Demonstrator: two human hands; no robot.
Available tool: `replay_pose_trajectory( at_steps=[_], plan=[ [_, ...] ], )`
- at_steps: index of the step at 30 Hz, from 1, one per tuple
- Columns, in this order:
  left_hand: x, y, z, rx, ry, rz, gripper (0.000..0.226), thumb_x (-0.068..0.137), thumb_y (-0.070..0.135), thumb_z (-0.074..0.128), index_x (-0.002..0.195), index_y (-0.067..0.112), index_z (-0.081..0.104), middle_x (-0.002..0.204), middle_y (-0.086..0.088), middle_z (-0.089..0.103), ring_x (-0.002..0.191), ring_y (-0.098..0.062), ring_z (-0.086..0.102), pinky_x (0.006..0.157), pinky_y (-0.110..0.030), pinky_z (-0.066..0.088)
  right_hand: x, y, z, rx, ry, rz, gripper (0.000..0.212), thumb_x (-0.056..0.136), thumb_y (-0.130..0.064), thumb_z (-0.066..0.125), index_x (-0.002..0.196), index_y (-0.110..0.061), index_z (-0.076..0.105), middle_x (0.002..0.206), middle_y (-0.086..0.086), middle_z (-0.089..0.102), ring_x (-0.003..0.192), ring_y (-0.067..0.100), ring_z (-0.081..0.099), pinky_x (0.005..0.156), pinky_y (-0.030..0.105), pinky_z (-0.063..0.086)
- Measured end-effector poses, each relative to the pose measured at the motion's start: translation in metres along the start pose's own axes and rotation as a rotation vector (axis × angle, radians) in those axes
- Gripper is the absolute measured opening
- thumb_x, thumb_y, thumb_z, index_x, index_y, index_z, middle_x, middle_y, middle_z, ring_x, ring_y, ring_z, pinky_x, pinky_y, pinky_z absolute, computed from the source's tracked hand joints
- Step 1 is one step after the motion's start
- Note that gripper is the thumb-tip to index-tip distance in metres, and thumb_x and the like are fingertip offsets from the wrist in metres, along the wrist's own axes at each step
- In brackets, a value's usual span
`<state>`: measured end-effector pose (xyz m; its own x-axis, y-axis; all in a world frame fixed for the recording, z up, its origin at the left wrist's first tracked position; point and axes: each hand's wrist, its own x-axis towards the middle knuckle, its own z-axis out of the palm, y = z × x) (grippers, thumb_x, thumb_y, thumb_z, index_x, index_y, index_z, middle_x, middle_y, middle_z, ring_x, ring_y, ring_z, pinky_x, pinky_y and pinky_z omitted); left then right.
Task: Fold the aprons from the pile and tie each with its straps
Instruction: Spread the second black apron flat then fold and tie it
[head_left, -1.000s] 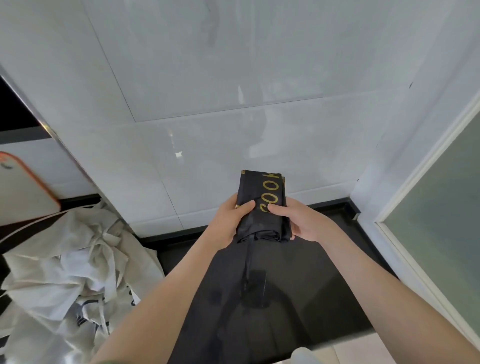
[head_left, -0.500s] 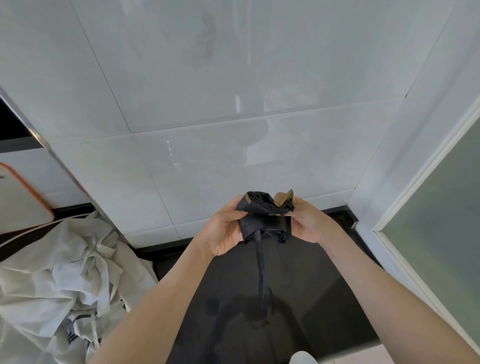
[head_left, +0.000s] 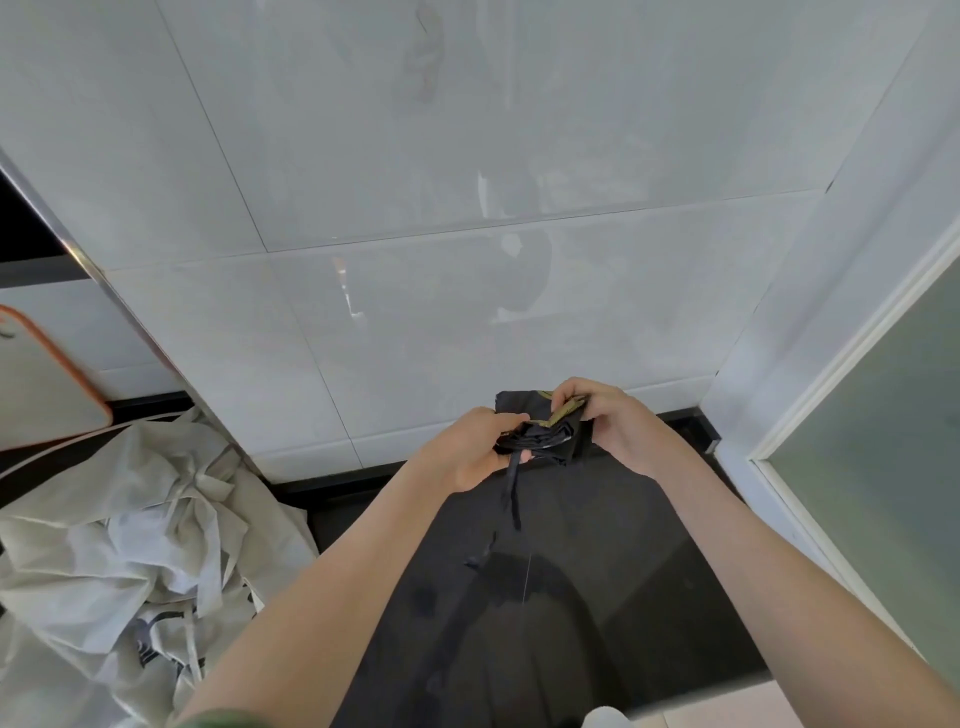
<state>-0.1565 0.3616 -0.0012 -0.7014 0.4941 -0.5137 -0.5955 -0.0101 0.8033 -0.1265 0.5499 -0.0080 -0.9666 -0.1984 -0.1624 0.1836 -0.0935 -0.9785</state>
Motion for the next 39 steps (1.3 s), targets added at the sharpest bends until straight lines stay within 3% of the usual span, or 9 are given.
replay_pose_trajectory(
  at_steps=[5, 11, 17, 22, 29, 32, 34, 36, 39],
  plan=[
    [0.003, -0.003, 0.005, 0.097, 0.025, 0.153, 0.023, 0.102, 0.009, 0.044, 0.119, -0.001, 0.056, 0.115, -0.015, 0.067, 0.1, -0.025, 0.067, 0.083, -0.035, 0.058, 0.001, -0.002, 0.009, 0.297, 0.129, 0.095, 0.052, 0.09, -0.045, 0.055, 0.125, -0.008, 0.053, 0.111, 0.012, 0.061, 0.101, 0.028, 0.062, 0.09, 0.047, 0.051],
    [-0.011, -0.005, 0.002, 0.18, 0.045, 0.201, 0.019, 0.1, 0.011, 0.049, 0.116, 0.002, 0.054, 0.114, -0.014, 0.066, 0.099, -0.024, 0.067, 0.086, -0.038, 0.057, -0.008, -0.012, 0.013, 0.023, 0.071, 0.258, 0.052, 0.089, -0.004, 0.064, 0.133, -0.017, 0.038, 0.115, 0.014, 0.061, 0.097, 0.025, 0.067, 0.084, 0.042, 0.056],
    [-0.028, -0.007, -0.005, 0.086, -0.049, 0.175, 0.029, 0.101, 0.023, 0.048, 0.121, 0.002, 0.055, 0.113, -0.016, 0.069, 0.095, -0.024, 0.07, 0.08, -0.032, 0.059, -0.019, -0.018, 0.007, 0.047, -0.06, 0.248, 0.073, 0.089, 0.007, 0.059, 0.143, -0.03, 0.028, 0.134, 0.017, 0.049, 0.105, 0.027, 0.066, 0.084, 0.037, 0.057],
    [-0.043, -0.001, -0.007, 0.178, -0.115, 0.06, 0.034, 0.102, 0.033, 0.045, 0.109, 0.004, 0.06, 0.079, -0.013, 0.071, 0.067, -0.021, 0.069, 0.066, -0.026, 0.059, -0.021, -0.013, 0.012, 0.159, 0.025, 0.162, 0.062, 0.092, 0.002, 0.055, 0.145, -0.019, 0.031, 0.126, 0.015, 0.055, 0.094, 0.021, 0.068, 0.077, 0.03, 0.058],
    [-0.029, -0.001, 0.007, 0.021, 0.088, 0.344, 0.028, 0.103, 0.026, 0.042, 0.119, 0.008, 0.057, 0.09, -0.01, 0.072, 0.075, -0.018, 0.069, 0.067, -0.028, 0.056, -0.026, 0.009, 0.038, 0.585, -0.105, 0.155, 0.062, 0.09, -0.062, 0.041, 0.133, -0.017, 0.048, 0.12, 0.025, 0.061, 0.117, 0.043, 0.056, 0.104, 0.061, 0.038],
    [-0.023, -0.002, 0.011, 0.178, 0.239, 0.444, 0.027, 0.102, 0.029, 0.045, 0.117, 0.012, 0.058, 0.09, -0.003, 0.07, 0.071, -0.013, 0.061, 0.066, -0.024, 0.049, -0.031, 0.012, 0.058, 0.318, -0.131, 0.15, 0.046, 0.099, -0.041, 0.044, 0.132, -0.008, 0.047, 0.088, 0.016, 0.064, 0.079, 0.026, 0.061, 0.081, 0.039, 0.053],
    [-0.023, -0.002, 0.008, 0.234, 0.264, 0.484, 0.024, 0.102, 0.029, 0.044, 0.113, 0.014, 0.059, 0.089, -0.002, 0.07, 0.07, -0.012, 0.06, 0.064, -0.024, 0.047, -0.029, 0.01, 0.061, 0.165, -0.022, 0.143, 0.032, 0.101, -0.023, 0.048, 0.128, -0.006, 0.05, 0.061, 0.004, 0.047, 0.05, 0.012, 0.037, 0.049, 0.023, 0.033],
    [-0.025, -0.002, 0.002, 0.247, 0.259, 0.491, 0.024, 0.103, 0.028, 0.043, 0.114, 0.014, 0.058, 0.088, -0.005, 0.072, 0.069, -0.013, 0.062, 0.065, -0.026, 0.049, -0.031, 0.007, 0.055, 0.011, 0.118, 0.132, 0.022, 0.102, -0.018, 0.045, 0.117, -0.006, 0.056, 0.056, 0.001, 0.034, 0.043, 0.009, 0.022, 0.045, 0.025, 0.015],
    [-0.027, -0.008, -0.002, 0.222, 0.207, 0.481, 0.024, 0.104, 0.026, 0.041, 0.118, 0.013, 0.056, 0.09, -0.011, 0.074, 0.072, -0.015, 0.068, 0.065, -0.023, 0.053, -0.038, 0.004, 0.046, -0.283, 0.139, 0.139, 0.026, 0.104, -0.023, 0.041, 0.099, -0.008, 0.062, 0.053, 0.0, 0.035, 0.042, 0.009, 0.022, 0.045, 0.022, 0.019]
  ],
)
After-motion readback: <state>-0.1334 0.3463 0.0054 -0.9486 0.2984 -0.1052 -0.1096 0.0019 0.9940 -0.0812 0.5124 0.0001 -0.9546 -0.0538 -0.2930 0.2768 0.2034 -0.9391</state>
